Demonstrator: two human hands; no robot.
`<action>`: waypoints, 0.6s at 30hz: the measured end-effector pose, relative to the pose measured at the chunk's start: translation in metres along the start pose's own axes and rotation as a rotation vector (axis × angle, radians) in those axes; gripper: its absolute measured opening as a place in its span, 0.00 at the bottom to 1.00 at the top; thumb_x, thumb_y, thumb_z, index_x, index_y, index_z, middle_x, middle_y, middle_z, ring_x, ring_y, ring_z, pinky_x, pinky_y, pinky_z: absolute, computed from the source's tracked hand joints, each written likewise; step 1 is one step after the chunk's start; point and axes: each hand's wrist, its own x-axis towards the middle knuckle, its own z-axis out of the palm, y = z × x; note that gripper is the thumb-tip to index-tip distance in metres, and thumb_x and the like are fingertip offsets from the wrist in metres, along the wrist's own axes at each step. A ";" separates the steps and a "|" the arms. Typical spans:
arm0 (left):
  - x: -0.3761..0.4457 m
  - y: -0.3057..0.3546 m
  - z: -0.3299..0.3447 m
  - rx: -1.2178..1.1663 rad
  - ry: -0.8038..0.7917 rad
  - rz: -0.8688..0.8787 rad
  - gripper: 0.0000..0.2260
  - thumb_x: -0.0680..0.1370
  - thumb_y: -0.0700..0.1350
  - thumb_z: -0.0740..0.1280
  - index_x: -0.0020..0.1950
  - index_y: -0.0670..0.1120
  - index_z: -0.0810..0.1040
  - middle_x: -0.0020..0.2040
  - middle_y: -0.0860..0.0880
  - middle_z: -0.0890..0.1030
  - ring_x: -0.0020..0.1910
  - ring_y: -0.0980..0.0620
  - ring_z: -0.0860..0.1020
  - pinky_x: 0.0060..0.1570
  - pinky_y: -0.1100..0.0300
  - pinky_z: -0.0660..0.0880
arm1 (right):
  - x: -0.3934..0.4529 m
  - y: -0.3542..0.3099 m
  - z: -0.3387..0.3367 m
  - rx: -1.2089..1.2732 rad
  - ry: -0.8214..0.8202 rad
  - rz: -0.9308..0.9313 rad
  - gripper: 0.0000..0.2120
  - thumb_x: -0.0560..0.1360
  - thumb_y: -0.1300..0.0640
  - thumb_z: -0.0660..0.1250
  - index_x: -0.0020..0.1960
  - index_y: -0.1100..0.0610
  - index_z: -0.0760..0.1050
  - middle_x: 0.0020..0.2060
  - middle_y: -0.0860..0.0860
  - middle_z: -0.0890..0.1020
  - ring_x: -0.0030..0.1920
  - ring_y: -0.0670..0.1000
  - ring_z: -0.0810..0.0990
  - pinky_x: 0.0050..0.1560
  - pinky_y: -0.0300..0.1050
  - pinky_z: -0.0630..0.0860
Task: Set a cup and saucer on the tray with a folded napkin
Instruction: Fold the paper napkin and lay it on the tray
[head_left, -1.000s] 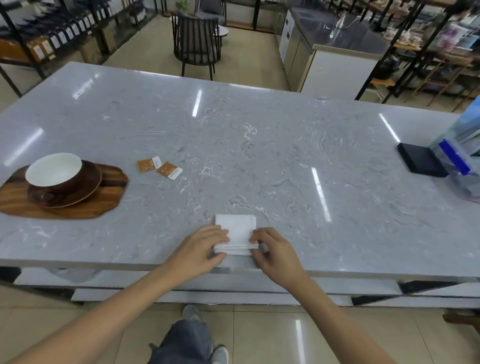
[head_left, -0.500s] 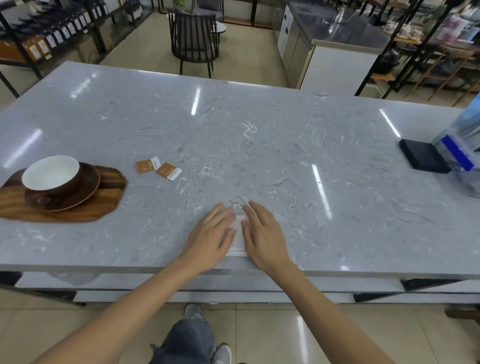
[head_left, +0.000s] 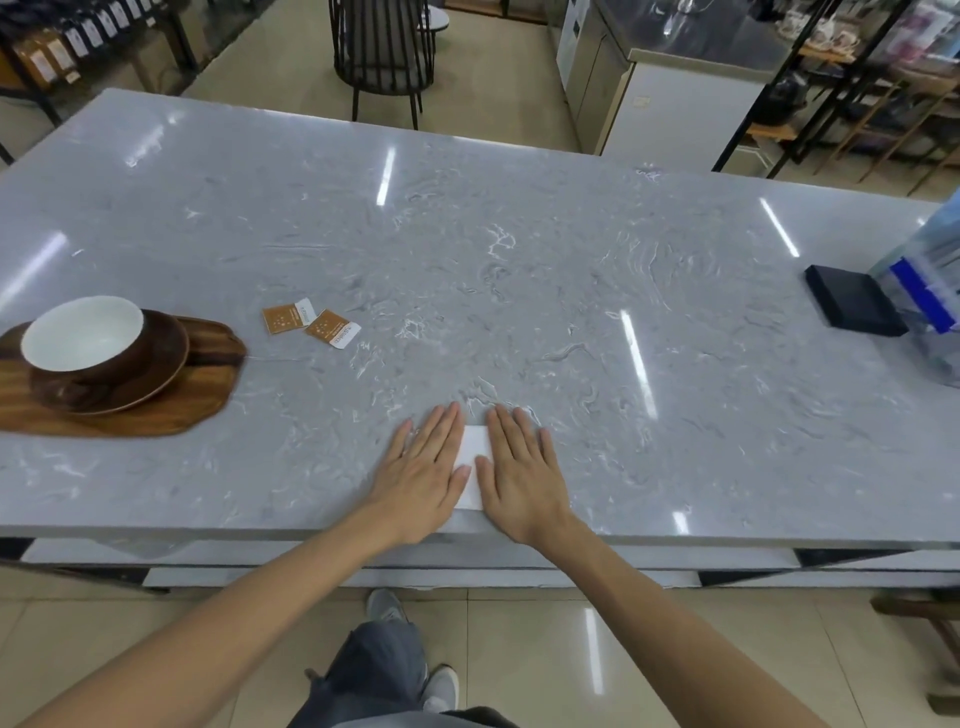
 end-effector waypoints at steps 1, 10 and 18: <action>0.001 -0.001 -0.002 -0.005 -0.025 0.015 0.29 0.84 0.57 0.39 0.79 0.47 0.30 0.81 0.50 0.33 0.80 0.53 0.33 0.79 0.48 0.36 | 0.001 0.003 -0.002 0.012 -0.037 -0.019 0.30 0.86 0.47 0.48 0.84 0.57 0.45 0.84 0.51 0.49 0.83 0.53 0.43 0.81 0.56 0.40; 0.027 -0.028 -0.069 -0.400 -0.197 0.005 0.42 0.75 0.46 0.75 0.82 0.42 0.53 0.70 0.46 0.73 0.70 0.44 0.67 0.71 0.54 0.61 | 0.029 0.039 -0.073 0.236 -0.356 -0.112 0.38 0.78 0.49 0.72 0.81 0.55 0.58 0.75 0.56 0.69 0.72 0.56 0.69 0.74 0.53 0.66; 0.040 -0.026 -0.084 -0.401 -0.296 0.006 0.13 0.68 0.41 0.79 0.47 0.48 0.78 0.47 0.49 0.80 0.47 0.49 0.79 0.44 0.58 0.75 | 0.052 0.028 -0.083 0.209 -0.424 -0.144 0.16 0.72 0.58 0.78 0.57 0.60 0.81 0.48 0.54 0.79 0.45 0.52 0.77 0.47 0.45 0.73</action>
